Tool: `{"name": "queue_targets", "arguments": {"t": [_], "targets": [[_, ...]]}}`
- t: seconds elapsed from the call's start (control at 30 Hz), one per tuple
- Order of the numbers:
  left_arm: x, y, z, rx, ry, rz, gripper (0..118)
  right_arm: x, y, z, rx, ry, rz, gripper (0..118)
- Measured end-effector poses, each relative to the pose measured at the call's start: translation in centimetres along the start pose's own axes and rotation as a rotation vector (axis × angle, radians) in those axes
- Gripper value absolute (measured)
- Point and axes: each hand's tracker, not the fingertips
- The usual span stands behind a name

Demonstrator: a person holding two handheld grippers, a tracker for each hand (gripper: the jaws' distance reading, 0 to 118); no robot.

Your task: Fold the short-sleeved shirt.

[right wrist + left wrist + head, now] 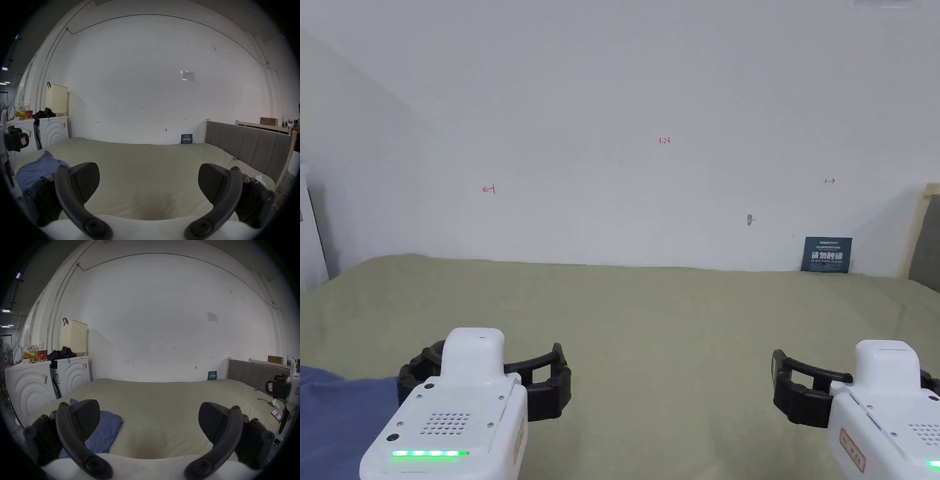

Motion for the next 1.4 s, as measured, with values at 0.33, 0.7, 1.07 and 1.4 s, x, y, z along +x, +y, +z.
{"name": "queue_targets", "arguments": {"t": [0.33,0.7,1.07,1.4], "targets": [[-0.2,-0.1,0.1,0.026,-0.003,-0.001,118,0.0,0.0,-0.1,0.001,0.001,0.014,118],[0.7,-1.0,0.7,0.004,-0.001,-0.067,73,-0.1,-0.8,0.1,-0.057,0.01,0.035,47],[-1.8,-1.2,0.0,-0.016,0.039,-0.025,0,-2.6,0.0,-0.4,-0.125,0.044,0.0,0],[-12.7,0.5,7.7,-0.032,0.323,-0.007,0,-15.5,1.8,-3.4,-0.099,0.353,0.008,0]]}}
